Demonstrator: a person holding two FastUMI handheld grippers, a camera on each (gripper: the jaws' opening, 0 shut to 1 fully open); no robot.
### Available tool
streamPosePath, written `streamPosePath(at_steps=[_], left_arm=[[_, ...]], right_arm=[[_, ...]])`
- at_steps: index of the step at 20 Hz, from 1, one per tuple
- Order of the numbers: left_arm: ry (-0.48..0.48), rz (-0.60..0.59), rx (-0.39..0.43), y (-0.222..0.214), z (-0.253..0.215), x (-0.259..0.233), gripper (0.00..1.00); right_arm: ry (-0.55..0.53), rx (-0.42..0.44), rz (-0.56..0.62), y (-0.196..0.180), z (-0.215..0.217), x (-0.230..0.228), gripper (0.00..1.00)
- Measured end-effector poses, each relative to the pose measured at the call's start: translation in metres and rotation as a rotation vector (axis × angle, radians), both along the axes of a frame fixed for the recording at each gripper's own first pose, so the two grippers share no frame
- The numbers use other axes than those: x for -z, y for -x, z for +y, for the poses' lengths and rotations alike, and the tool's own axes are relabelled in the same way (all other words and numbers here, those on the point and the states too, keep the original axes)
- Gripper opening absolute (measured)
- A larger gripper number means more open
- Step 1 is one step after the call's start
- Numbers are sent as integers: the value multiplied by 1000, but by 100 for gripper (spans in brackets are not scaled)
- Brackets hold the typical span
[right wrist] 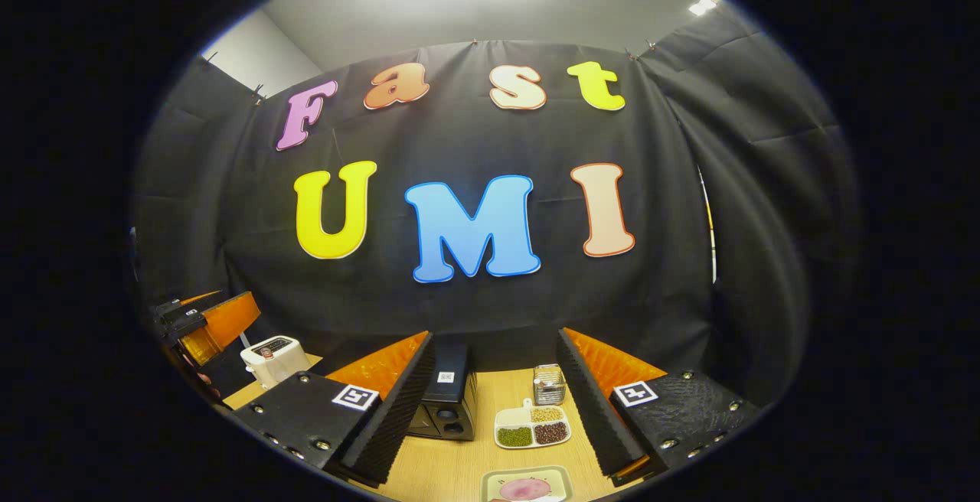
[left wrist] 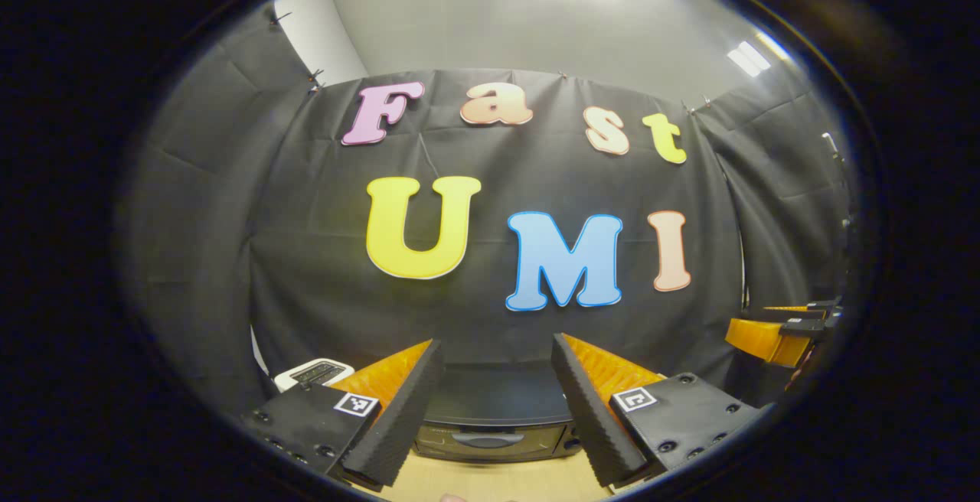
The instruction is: Open the electric oven with the left hand, put the food in, and close the electric oven.
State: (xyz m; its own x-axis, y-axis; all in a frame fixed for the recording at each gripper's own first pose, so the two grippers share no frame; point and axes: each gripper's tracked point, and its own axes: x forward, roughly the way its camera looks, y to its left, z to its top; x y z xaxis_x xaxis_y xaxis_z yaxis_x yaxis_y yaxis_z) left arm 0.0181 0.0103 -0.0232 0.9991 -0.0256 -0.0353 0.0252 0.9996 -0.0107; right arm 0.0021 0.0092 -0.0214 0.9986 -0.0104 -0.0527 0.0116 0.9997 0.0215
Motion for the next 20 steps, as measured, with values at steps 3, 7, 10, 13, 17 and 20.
streamPosePath(at_steps=[3, 7, 10, 13, 17, 20], left_arm=[[-3, 9, 4, -5, 0, 4, 92], [9, 77, 41, -21, -14, 33, 100], [-4, 143, 54, -36, -15, 64, 96], [4, 246, 48, -54, -10, 106, 100], [15, 399, 51, -74, -10, 167, 96], [34, 507, 49, -89, -8, 215, 96]], right_arm=[[0, 25, -10, -4, -9, -3, 96], [-8, 32, -3, -5, -15, 2, 96], [22, 33, 2, -2, -16, 8, 96], [58, 29, 16, 3, -17, 16, 96], [89, 39, 51, 5, -25, 30, 96], [100, 61, 73, 5, -34, 37, 96]])
